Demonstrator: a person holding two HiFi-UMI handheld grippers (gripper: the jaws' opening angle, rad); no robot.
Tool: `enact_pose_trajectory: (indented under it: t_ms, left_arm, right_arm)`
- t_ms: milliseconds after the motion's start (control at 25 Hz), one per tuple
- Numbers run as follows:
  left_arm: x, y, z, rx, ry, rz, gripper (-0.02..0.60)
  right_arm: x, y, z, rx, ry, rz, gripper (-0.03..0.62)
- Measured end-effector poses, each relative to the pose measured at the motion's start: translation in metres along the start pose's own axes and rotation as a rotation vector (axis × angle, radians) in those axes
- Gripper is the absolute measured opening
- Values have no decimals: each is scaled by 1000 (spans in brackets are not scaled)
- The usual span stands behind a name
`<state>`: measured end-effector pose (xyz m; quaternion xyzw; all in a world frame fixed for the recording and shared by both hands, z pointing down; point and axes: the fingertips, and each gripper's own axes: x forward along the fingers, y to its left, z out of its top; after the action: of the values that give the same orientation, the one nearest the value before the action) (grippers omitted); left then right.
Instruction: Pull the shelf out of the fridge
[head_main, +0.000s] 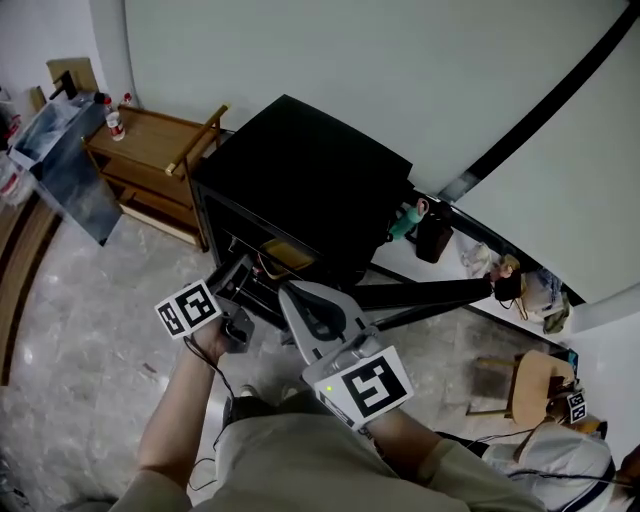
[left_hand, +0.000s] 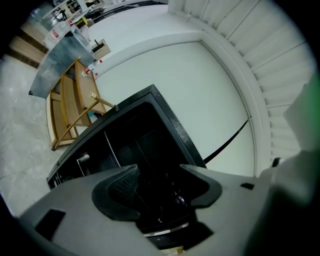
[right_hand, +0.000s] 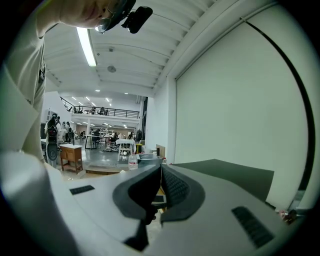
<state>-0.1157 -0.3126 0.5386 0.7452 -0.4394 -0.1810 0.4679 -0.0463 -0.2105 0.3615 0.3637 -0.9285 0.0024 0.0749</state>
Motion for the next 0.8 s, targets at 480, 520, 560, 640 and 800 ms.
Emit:
enact_pose_trajectory:
  t_ms: [480, 520, 560, 640, 800]
  left_arm:
    - [43, 58, -33, -260, -10, -25, 242]
    - [47, 61, -35, -275, -12, -27, 242]
    - [51, 64, -36, -288, -14, -31, 242]
    - [60, 68, -41, -311, -13, -37, 242]
    - [80, 78, -46, -352, -11, -43, 242]
  right_arm:
    - [7, -2, -40, 10, -33, -10, -3]
    - [8, -1, -44, 13, -35, -11, -3]
    - [9, -1, -48, 16, -37, -12, -3]
    - [8, 0, -56, 22, -34, -11, -3]
    - [7, 0, -71, 32, -23, -15, -3]
